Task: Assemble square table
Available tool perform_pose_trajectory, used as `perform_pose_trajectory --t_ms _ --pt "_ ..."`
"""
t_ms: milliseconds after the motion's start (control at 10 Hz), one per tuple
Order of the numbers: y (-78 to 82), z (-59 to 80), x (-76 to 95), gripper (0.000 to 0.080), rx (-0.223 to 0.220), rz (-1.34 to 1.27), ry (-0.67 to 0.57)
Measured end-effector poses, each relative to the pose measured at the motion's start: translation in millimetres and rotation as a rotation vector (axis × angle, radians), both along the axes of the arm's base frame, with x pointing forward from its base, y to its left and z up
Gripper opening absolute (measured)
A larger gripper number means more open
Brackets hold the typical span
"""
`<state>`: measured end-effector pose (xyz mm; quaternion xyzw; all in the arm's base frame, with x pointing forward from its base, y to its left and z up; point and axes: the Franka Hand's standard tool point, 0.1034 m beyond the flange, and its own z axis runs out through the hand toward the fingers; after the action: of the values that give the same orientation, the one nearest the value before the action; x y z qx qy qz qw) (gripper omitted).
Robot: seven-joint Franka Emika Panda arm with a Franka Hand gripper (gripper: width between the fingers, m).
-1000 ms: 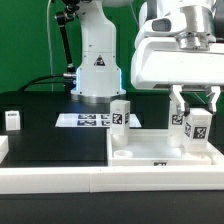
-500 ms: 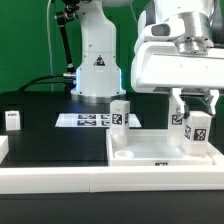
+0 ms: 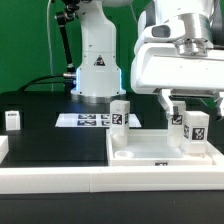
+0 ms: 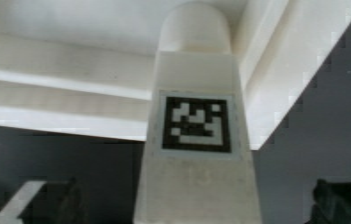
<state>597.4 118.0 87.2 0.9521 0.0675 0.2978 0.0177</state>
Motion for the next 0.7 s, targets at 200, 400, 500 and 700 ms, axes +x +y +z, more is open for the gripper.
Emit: perform_pose_trajectory --t_ms 200,400,500,700 --pt "-3.8 5.6 1.5 0.0649 -0.009 0.011 0.006" --pt "-4.3 17.2 4.4 0.0649 -0.005 0.014 0.001" --pt "-4.5 19.3 4.8 0.0649 -0.003 0.012 0.008" --pt "-3.3 15.2 3.0 0.0649 -0.002 0.012 0.042"
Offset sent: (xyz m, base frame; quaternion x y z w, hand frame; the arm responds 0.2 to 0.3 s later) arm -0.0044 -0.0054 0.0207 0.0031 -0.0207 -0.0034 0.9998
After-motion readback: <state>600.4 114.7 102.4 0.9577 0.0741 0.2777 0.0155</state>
